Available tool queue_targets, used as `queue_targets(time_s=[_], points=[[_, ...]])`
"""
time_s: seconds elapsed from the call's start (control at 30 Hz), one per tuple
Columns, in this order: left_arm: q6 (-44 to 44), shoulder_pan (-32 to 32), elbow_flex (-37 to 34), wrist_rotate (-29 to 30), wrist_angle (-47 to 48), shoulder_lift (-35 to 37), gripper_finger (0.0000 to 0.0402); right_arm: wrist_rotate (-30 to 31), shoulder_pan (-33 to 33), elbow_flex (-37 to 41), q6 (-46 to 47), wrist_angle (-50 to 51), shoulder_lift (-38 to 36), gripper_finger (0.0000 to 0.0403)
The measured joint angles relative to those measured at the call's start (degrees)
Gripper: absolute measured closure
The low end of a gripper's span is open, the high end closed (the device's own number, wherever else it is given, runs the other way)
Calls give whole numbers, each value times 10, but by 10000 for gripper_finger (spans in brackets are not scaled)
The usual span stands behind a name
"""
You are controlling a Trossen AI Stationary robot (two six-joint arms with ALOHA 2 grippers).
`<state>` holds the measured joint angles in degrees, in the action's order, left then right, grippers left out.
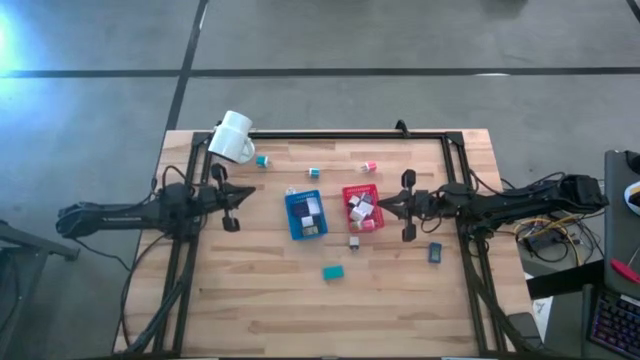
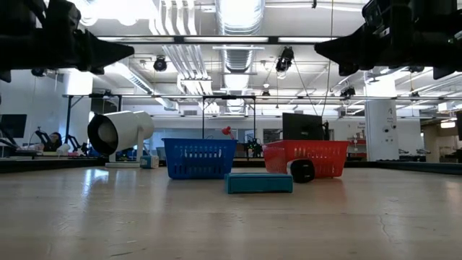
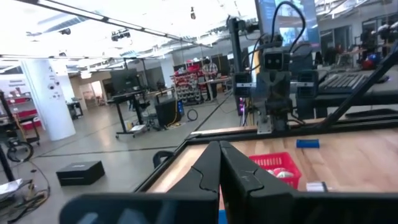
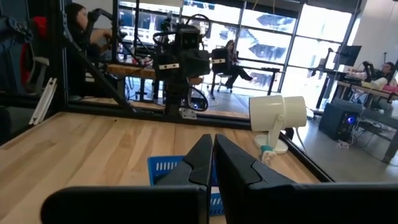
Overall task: Pick & Place Office items
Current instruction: Put the blue digital clock into the blue bin
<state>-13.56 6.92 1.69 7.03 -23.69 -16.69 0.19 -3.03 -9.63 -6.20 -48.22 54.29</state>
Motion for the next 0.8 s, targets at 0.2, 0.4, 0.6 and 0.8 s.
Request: queue_targets(time_s=[0.2,0.4,0.6,0.8], points=[[0,10,-9,-9,-4,0,397,0,0,0,-2,0,3,390],[-8,11,-14,-16,-5,0,396,0,0,0,-5,0,3,390],[-4,11,-14,-17,-13,0,396,-2,0,0,9,0,10,390],[-12,10,-11,-17,-25,0,396,-1,2,-49,11,113,14,390]])
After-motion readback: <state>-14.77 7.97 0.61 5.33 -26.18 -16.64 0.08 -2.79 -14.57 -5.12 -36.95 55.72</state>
